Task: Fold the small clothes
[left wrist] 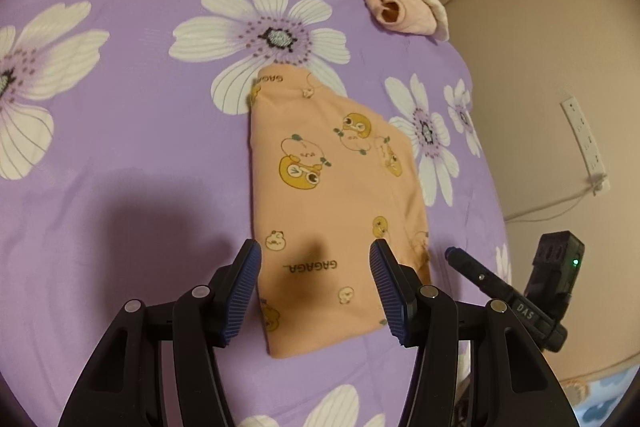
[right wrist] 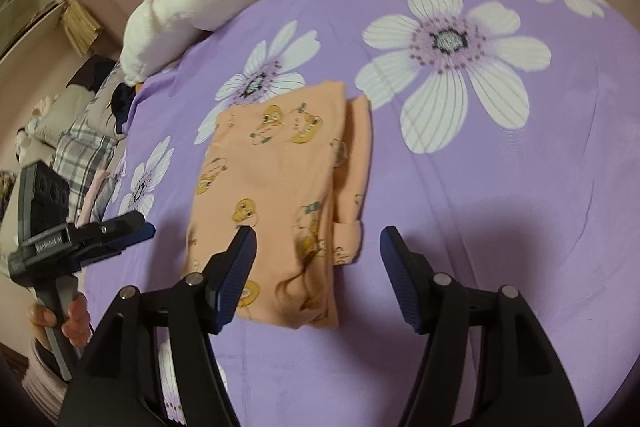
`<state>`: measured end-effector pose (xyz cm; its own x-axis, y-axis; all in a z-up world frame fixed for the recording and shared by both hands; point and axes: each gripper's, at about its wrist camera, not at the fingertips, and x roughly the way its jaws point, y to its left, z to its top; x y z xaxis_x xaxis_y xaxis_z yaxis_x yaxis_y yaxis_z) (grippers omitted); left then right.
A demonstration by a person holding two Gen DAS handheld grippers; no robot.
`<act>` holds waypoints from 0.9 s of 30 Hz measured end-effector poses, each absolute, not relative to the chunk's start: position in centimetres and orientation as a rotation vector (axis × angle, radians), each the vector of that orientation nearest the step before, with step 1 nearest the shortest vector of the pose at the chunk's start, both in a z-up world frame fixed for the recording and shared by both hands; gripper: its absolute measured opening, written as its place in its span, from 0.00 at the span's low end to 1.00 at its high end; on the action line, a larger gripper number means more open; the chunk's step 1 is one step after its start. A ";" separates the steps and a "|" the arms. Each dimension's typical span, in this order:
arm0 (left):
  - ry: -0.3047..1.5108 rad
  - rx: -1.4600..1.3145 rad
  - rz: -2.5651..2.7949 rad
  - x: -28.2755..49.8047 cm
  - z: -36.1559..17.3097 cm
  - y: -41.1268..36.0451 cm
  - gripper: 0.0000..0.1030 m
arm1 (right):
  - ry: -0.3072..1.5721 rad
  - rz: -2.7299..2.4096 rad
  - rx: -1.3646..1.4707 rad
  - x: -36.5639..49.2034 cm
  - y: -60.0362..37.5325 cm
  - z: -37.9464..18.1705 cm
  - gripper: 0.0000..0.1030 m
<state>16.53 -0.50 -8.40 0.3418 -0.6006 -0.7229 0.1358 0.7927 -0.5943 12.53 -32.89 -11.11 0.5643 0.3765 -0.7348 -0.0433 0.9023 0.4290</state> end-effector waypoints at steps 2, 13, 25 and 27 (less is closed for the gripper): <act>1.134 -0.493 -0.498 16.9 -9.0 -0.5 0.53 | 0.960 0.251 0.417 13.1 -33.3 -11.8 0.64; 1.179 -0.611 -0.496 19.7 -13.1 0.2 0.53 | 1.008 0.270 0.526 15.8 -34.6 -14.2 0.66; 1.152 -0.658 -0.589 21.6 -13.7 -0.8 0.59 | 1.017 0.341 0.522 18.6 -33.1 -14.8 0.66; 1.153 -0.653 -0.594 21.8 -13.8 -1.2 0.59 | 1.018 0.356 0.505 19.1 -32.6 -14.9 0.66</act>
<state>21.79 -1.18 -13.75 0.2966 -0.7213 -0.6259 0.0914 0.6738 -0.7333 19.10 -32.57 -14.87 0.4842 0.5052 -0.7144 -0.0495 0.8310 0.5541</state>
